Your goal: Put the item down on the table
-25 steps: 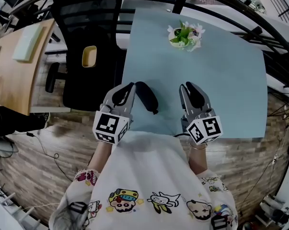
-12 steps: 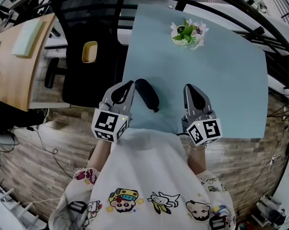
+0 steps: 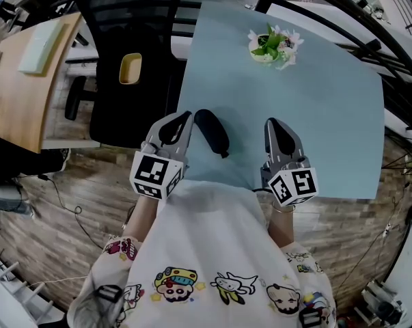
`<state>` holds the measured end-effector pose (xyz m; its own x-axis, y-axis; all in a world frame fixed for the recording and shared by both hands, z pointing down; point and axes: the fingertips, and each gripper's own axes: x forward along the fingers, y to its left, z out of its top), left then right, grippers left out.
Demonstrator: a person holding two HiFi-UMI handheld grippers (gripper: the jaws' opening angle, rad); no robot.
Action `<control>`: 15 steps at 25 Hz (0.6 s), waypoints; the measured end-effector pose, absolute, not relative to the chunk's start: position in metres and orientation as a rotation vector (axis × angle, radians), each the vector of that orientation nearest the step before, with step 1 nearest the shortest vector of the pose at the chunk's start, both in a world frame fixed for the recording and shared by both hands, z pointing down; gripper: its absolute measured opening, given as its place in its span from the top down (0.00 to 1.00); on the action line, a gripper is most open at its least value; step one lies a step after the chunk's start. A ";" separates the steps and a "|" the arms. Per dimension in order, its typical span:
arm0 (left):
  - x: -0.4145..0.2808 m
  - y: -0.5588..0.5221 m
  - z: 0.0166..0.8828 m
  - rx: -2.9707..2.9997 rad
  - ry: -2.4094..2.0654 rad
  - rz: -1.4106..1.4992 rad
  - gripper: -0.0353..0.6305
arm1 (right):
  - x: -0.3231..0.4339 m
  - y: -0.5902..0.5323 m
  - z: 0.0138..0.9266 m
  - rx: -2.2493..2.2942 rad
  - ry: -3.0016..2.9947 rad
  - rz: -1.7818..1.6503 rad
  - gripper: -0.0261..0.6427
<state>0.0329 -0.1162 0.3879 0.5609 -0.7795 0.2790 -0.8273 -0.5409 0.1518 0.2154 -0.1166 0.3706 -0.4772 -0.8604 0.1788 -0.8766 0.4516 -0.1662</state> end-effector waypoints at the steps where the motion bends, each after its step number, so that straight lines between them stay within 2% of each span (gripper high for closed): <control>1: 0.033 -0.116 0.388 2.532 -1.333 0.260 0.95 | 0.215 -0.117 0.371 1.568 -2.617 0.367 0.95; 15: 0.030 -0.117 0.390 2.519 -1.347 0.257 0.95 | 0.216 -0.121 0.370 1.565 -2.657 0.442 0.95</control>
<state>0.0304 -0.1172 0.3898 0.5510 -0.7857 0.2813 -0.8341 -0.5295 0.1549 0.2163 -0.1206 0.3704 -0.4950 -0.8530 0.1653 -0.8606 0.4552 -0.2285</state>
